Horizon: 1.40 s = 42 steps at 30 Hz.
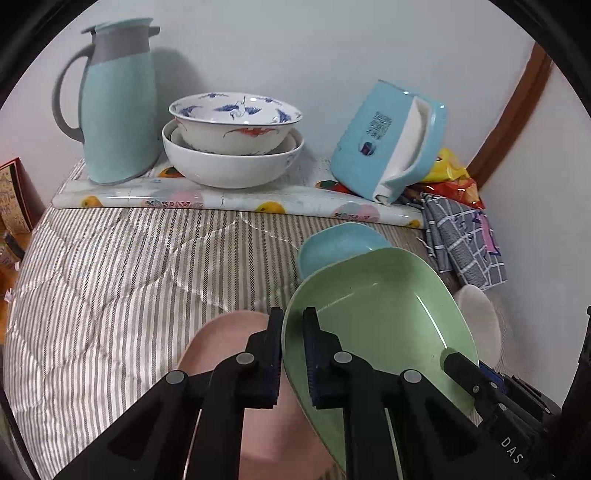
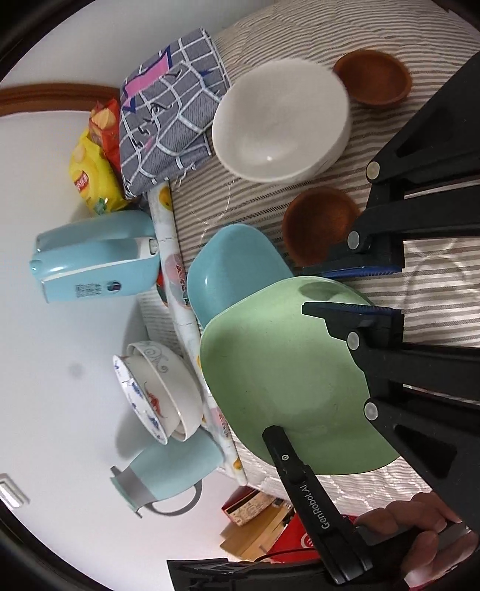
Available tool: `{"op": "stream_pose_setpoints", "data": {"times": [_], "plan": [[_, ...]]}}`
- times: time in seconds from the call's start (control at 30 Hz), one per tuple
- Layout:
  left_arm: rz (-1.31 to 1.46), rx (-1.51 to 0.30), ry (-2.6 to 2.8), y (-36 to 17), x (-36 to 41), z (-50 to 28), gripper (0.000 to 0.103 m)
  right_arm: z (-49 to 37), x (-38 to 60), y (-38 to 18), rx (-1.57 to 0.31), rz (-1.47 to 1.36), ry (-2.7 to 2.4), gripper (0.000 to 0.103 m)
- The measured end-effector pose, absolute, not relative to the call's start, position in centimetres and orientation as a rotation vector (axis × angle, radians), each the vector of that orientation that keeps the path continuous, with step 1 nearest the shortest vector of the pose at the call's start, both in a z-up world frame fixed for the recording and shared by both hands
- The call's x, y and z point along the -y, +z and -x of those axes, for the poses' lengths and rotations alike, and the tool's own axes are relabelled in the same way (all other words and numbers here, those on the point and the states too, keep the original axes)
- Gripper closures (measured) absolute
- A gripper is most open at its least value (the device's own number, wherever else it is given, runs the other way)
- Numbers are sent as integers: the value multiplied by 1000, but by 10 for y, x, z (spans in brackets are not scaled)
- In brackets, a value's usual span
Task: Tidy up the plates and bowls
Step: 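Lift the green plate with both grippers and carry it over the pink plate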
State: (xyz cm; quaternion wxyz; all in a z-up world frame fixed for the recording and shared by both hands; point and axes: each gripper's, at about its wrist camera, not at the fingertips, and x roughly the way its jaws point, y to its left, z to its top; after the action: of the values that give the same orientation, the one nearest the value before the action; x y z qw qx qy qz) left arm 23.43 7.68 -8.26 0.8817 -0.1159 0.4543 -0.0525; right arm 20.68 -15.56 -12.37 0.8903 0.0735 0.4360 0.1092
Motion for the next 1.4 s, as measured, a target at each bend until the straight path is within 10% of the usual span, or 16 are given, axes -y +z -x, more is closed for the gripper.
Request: {"op": "stream_pose_setpoints", "data": {"times": [1.4], "plan": [[276, -943, -2, -80, -107, -117, 93, -102, 140, -121, -900, -134, 303, 93]]}}
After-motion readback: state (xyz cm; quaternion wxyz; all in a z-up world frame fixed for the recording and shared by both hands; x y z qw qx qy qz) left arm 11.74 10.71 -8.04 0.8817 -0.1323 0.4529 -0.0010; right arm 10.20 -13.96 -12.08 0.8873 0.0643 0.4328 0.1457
